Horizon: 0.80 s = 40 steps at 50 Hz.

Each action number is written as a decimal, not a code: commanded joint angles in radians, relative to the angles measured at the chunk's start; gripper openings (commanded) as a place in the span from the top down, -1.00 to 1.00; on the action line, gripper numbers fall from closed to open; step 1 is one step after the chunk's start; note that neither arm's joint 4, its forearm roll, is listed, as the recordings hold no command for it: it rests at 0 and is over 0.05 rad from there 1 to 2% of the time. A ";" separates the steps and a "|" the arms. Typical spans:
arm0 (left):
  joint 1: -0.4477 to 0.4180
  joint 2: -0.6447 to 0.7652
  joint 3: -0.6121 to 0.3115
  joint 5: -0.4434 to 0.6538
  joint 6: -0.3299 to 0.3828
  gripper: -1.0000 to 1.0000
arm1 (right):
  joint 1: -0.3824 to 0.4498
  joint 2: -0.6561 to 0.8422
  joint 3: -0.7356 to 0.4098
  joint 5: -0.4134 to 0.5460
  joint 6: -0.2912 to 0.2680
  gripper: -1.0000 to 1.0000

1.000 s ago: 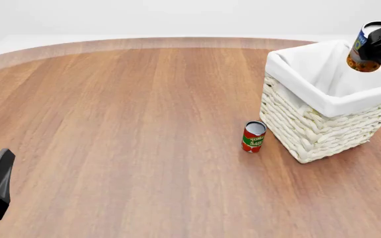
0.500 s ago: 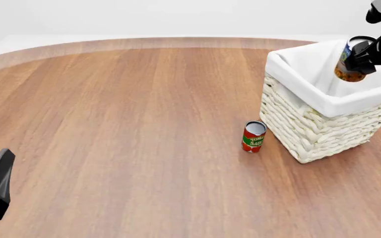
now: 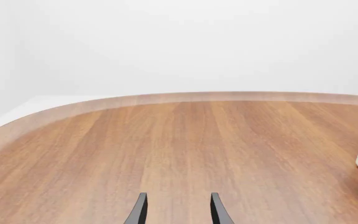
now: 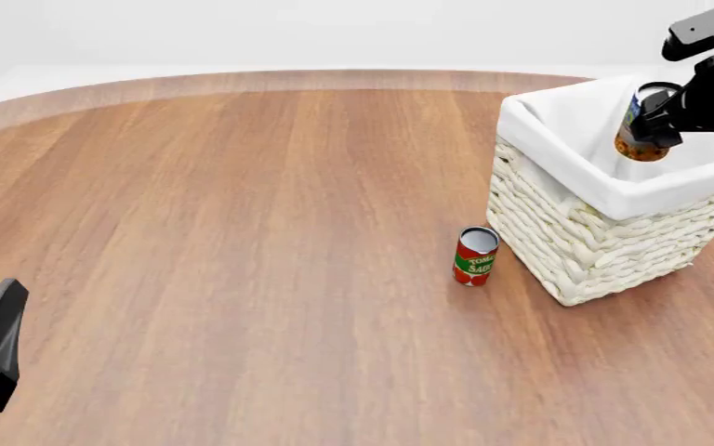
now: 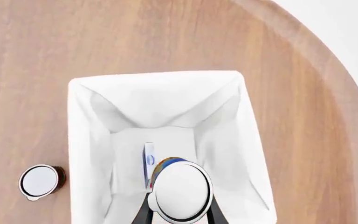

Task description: Pick up the alphabet soup and the cream cheese box, and put them in the basket.

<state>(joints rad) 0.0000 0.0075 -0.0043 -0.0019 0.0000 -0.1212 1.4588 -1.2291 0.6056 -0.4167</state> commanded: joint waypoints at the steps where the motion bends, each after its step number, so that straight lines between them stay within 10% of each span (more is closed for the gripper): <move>1: 0.000 0.000 0.000 0.000 0.000 -1.00 | -0.003 0.043 -0.009 -0.033 0.015 1.00; 40: 0.000 0.000 0.000 0.000 0.000 -1.00 | -0.001 0.158 -0.020 -0.088 -0.009 1.00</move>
<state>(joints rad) 0.0000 0.0075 -0.0043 -0.0019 0.0000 -0.1201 1.5958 -1.2503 0.5440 -0.4378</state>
